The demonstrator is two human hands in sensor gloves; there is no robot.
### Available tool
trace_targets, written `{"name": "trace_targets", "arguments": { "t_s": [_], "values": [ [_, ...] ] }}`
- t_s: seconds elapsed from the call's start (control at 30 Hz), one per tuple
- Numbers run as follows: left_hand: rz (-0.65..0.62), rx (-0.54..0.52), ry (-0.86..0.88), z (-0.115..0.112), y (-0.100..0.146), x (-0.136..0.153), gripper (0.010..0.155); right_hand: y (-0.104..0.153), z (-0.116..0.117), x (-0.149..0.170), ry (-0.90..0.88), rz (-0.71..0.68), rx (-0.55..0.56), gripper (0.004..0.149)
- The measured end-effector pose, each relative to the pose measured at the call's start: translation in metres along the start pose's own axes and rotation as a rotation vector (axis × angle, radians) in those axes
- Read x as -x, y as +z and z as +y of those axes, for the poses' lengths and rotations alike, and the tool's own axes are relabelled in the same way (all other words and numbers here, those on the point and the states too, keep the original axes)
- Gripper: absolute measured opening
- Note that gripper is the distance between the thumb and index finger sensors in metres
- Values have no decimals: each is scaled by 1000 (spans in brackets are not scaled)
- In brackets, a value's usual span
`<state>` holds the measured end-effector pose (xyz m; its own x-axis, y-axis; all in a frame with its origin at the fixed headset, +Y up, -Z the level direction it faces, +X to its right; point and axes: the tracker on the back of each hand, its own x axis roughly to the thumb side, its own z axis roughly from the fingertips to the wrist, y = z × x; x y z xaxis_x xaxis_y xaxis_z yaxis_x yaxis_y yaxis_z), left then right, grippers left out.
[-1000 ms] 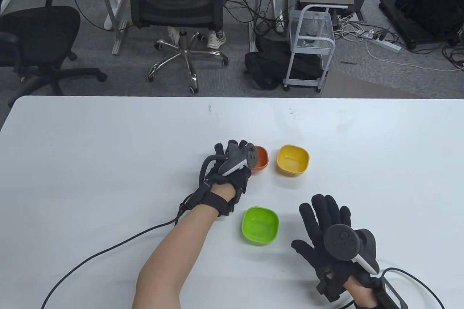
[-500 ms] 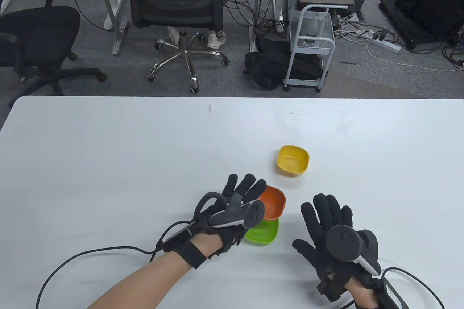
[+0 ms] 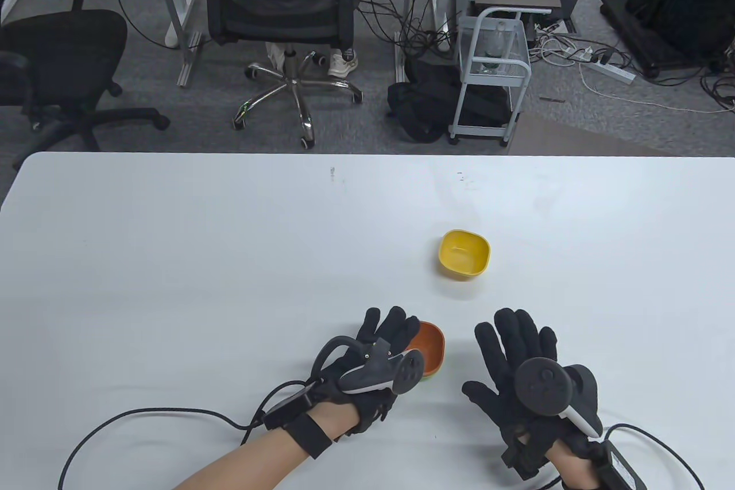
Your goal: Nest small dish into small dish
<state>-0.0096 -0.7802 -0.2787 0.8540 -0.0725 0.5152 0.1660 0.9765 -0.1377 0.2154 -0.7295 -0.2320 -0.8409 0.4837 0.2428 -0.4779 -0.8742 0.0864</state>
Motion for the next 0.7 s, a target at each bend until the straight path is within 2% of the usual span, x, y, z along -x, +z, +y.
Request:
{"name": "trace_targets", "arguments": {
  "t_s": [0.2, 0.37, 0.57, 0.7],
  "values": [
    [21, 32, 15, 2, -2, 0, 51, 0, 0, 0, 0, 1, -5, 83],
    [38, 32, 66, 9, 5, 8, 59, 0, 1, -1, 0, -1, -8, 83],
    [44, -61, 117, 30, 34, 27, 64, 2, 1, -5, 3, -22, -7, 83],
    [56, -86, 156, 34, 55, 44, 65, 3, 1, -8, 7, -30, -5, 83]
  ]
}}
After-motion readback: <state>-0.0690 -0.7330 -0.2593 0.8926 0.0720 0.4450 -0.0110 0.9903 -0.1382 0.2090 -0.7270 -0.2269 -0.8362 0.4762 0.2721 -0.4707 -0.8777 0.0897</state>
